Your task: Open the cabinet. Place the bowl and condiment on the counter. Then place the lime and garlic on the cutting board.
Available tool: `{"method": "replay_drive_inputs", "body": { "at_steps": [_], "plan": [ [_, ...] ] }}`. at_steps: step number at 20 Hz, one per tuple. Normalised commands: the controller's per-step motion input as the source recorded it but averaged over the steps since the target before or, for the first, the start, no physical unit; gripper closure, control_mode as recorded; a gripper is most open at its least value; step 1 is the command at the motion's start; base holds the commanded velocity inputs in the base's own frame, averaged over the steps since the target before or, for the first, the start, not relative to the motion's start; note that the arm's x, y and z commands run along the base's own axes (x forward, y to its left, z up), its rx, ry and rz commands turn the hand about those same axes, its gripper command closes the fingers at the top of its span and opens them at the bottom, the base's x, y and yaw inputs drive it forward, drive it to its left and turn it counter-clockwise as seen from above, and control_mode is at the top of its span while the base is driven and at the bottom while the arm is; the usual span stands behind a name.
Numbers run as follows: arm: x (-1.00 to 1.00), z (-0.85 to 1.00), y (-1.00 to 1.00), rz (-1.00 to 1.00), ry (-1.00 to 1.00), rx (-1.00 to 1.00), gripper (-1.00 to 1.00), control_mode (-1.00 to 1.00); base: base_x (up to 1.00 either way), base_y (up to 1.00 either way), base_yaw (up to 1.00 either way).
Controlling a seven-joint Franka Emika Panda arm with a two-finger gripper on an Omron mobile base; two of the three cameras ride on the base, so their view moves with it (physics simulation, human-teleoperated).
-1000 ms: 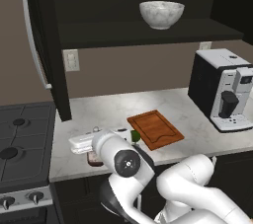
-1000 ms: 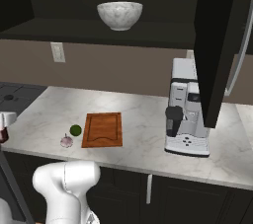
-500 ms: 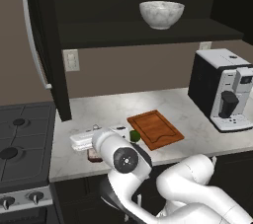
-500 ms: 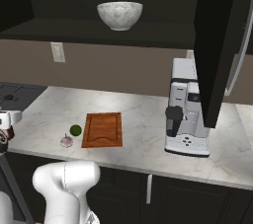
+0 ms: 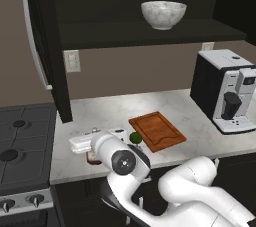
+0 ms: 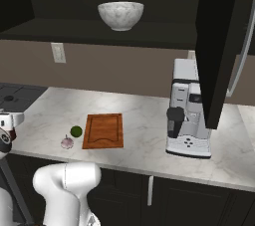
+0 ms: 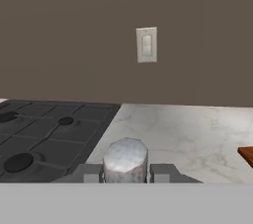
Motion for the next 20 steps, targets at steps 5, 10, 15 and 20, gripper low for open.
{"method": "replay_drive_inputs", "body": {
  "at_steps": [5,10,15,20],
  "plan": [
    [0.0,-0.07,0.13,0.0,0.0,0.0,1.0,-1.0,0.0,0.0,0.0],
    [0.0,-0.02,0.08,0.0,0.0,0.0,1.0,-1.0,0.0,0.0,0.0],
    [0.07,-0.03,0.02,0.0,0.0,0.0,1.0,-1.0,0.0,0.0,0.0],
    [0.13,-0.1,0.0,0.0,0.0,0.0,1.0,-1.0,0.0,0.0,0.0]
  ]
}}
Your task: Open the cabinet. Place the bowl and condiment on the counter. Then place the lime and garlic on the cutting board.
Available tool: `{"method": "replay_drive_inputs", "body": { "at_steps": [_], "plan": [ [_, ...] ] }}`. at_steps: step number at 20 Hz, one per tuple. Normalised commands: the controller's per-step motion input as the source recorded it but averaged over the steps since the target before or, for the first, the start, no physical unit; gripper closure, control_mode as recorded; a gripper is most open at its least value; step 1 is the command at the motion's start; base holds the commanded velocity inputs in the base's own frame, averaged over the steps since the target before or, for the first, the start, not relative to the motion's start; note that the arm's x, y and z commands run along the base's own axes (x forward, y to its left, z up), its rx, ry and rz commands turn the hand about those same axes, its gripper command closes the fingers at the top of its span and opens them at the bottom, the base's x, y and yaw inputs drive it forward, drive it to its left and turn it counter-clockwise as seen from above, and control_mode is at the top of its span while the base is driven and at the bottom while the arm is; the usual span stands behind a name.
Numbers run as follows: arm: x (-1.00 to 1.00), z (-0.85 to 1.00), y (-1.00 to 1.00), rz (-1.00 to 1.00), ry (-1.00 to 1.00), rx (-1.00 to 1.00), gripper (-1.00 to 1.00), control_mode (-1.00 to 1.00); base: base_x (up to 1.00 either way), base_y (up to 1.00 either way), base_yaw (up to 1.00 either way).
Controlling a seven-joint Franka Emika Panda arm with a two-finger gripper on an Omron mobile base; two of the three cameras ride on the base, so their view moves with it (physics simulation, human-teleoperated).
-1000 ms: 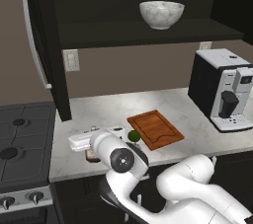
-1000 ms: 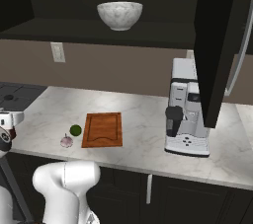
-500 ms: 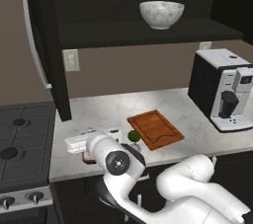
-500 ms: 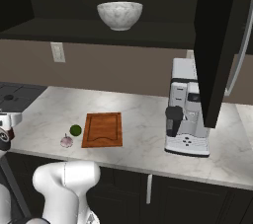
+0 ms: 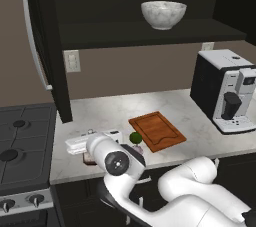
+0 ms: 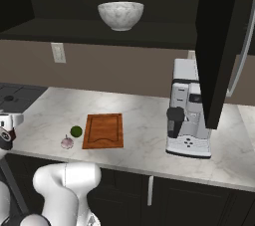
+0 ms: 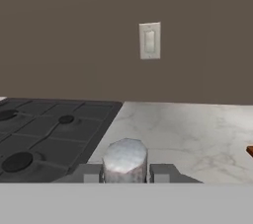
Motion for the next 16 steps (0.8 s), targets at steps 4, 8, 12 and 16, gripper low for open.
{"method": "replay_drive_inputs", "body": {
  "at_steps": [4,8,12,16],
  "plan": [
    [0.11,-0.18,0.0,0.0,0.0,0.0,1.0,-1.0,0.0,0.0,0.0],
    [0.04,-0.17,0.0,0.0,0.0,0.0,1.0,-1.0,0.0,0.0,0.0],
    [0.03,-0.11,0.0,0.0,0.0,0.0,1.0,-1.0,0.0,0.0,0.0],
    [0.06,-0.14,0.0,0.0,0.0,0.0,1.0,-1.0,0.0,0.0,0.0]
  ]
}}
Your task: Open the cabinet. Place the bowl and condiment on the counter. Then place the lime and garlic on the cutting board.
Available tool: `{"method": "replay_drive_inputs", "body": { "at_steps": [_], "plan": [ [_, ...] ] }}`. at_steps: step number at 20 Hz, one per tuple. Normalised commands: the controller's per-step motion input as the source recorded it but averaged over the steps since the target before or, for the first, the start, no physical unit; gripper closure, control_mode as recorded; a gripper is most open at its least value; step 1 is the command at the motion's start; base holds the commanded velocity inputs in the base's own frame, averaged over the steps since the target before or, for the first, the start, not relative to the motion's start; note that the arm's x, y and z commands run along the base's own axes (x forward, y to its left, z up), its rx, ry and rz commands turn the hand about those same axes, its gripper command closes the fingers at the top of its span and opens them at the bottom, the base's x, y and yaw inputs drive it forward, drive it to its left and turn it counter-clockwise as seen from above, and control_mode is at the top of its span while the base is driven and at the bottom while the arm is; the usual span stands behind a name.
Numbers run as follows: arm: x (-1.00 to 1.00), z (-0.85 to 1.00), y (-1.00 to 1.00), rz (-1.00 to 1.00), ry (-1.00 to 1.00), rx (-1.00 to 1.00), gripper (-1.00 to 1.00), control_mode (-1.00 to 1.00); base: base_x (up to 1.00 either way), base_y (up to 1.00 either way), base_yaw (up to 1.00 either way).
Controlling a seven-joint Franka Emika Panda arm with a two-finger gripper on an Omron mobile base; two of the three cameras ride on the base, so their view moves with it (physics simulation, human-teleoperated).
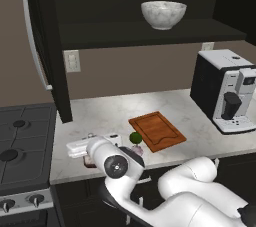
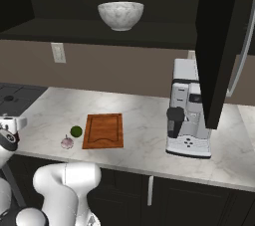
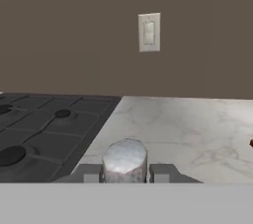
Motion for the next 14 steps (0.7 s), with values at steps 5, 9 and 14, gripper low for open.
{"method": "replay_drive_inputs", "body": {
  "at_steps": [5,9,14],
  "plan": [
    [0.12,-0.11,0.0,0.0,0.0,0.0,1.0,-1.0,0.0,0.0,0.0],
    [0.19,-0.14,0.0,0.0,0.0,0.0,1.0,-1.0,0.0,0.0,0.0],
    [0.22,-0.11,0.0,0.0,0.0,0.0,1.0,-1.0,0.0,0.0,0.0]
  ]
}}
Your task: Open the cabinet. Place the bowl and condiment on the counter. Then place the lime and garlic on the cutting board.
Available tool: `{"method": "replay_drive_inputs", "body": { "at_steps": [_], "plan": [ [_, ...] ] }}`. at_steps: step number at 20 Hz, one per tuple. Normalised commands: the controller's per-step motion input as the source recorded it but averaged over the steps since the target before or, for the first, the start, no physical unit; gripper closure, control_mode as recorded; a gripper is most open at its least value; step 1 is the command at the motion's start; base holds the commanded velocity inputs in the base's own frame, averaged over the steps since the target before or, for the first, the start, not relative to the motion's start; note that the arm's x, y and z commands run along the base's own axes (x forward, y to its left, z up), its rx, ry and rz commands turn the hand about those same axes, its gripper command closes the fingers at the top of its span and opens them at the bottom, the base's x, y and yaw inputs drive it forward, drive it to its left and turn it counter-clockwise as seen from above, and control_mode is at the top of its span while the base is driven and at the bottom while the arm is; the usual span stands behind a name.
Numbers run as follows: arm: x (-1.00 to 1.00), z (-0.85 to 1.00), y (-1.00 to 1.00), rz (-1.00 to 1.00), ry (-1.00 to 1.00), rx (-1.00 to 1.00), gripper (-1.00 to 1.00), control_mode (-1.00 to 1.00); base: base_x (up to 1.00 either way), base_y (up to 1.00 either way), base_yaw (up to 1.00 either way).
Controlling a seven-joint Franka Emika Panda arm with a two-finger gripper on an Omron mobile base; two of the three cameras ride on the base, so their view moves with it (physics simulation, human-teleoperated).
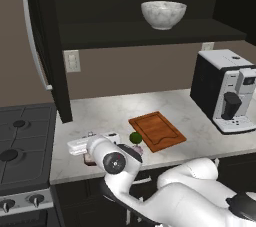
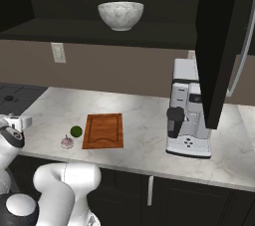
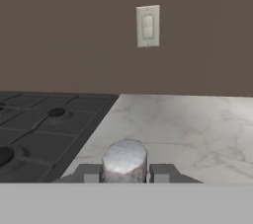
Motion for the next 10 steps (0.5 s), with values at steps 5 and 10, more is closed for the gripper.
{"method": "replay_drive_inputs", "body": {
  "at_steps": [5,10],
  "plan": [
    [0.2,-0.18,0.0,0.0,0.0,0.0,1.0,-1.0,0.0,0.0,0.0],
    [0.15,-0.24,0.0,0.0,0.0,0.0,1.0,-1.0,0.0,0.0,0.0]
  ]
}}
